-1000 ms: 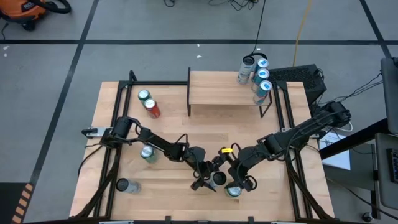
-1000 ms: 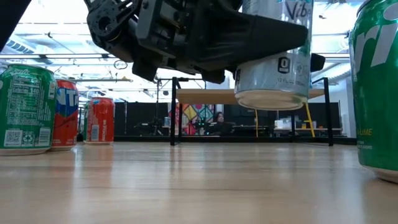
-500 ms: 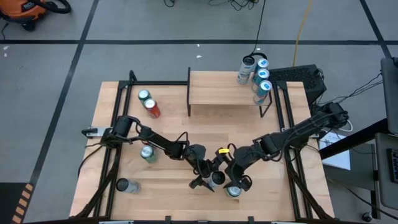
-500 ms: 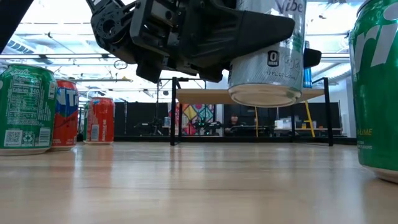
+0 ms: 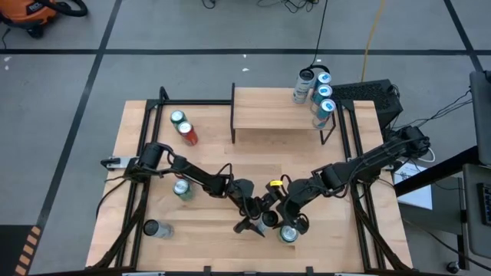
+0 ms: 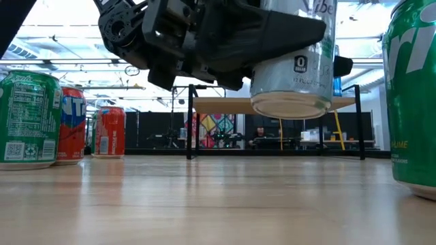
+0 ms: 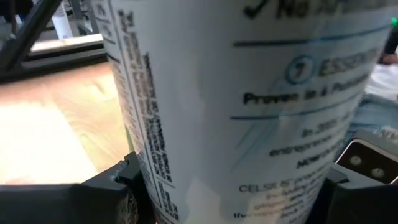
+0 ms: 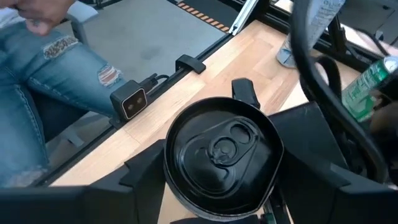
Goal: Place canned beverage on shelf
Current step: Put the right white blue soda can on the shelf aligned with the other white blue soda can
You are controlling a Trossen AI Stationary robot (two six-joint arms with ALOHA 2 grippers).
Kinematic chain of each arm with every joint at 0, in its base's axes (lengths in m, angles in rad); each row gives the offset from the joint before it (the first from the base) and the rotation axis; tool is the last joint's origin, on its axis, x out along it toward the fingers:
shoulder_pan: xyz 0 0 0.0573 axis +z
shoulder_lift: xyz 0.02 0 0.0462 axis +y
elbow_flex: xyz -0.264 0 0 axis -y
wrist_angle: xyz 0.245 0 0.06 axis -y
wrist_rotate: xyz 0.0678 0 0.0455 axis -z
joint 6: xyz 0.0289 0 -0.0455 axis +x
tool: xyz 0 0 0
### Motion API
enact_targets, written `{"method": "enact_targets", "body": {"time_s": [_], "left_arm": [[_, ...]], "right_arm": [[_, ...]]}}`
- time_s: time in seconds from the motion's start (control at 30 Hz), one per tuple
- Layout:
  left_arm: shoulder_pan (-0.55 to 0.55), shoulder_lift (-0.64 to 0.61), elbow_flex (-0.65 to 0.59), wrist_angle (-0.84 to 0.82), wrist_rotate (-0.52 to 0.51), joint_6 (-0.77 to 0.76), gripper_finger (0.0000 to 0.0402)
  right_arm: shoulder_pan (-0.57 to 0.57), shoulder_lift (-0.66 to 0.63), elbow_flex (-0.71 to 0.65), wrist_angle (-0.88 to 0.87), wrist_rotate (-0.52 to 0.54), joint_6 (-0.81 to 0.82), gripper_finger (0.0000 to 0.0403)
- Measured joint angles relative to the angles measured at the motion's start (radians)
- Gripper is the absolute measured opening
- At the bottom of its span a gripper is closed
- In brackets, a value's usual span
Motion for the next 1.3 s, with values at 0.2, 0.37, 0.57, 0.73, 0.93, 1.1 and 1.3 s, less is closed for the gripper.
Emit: {"method": "enact_targets", "body": {"time_s": [0.2, 0.37, 0.57, 0.73, 0.93, 1.1, 1.3], "left_arm": [[-0.002, 0.0, 0.0, -0.002, -0.075, -0.147, 0.0281], [0.001, 0.0, 0.0, -0.019, -0.165, -0.19, 0.0319], [0.029, -0.022, 0.004, -0.169, -0.318, -0.174, 0.0352], [0.048, -0.034, 0.003, -0.248, -0.456, -0.192, 0.0354], [0.064, -0.074, 0.0, -0.327, -0.531, -0.181, 0.0354], [0.075, -0.102, -0.001, -0.372, -0.544, -0.11, 0.0354], [0.124, -0.133, -0.002, -0.434, -0.568, -0.02, 0.0354]], "right_arm": [[0.0, -0.002, 0.0, -0.021, 0.009, 0.085, 0.0242], [0.0, -0.012, 0.0, -0.059, 0.032, 0.146, 0.0241], [0.0, -0.076, -0.003, -0.219, 0.129, 0.222, 0.024], [0.001, -0.177, -0.003, -0.325, 0.259, 0.268, 0.024], [-0.059, -0.353, -0.002, -0.367, 0.413, 0.229, 0.024], [-0.221, -0.491, 0.055, -0.409, 0.447, 0.169, 0.0243], [-0.432, -0.473, 0.264, -0.559, 0.445, 0.04, 0.0244]]}}
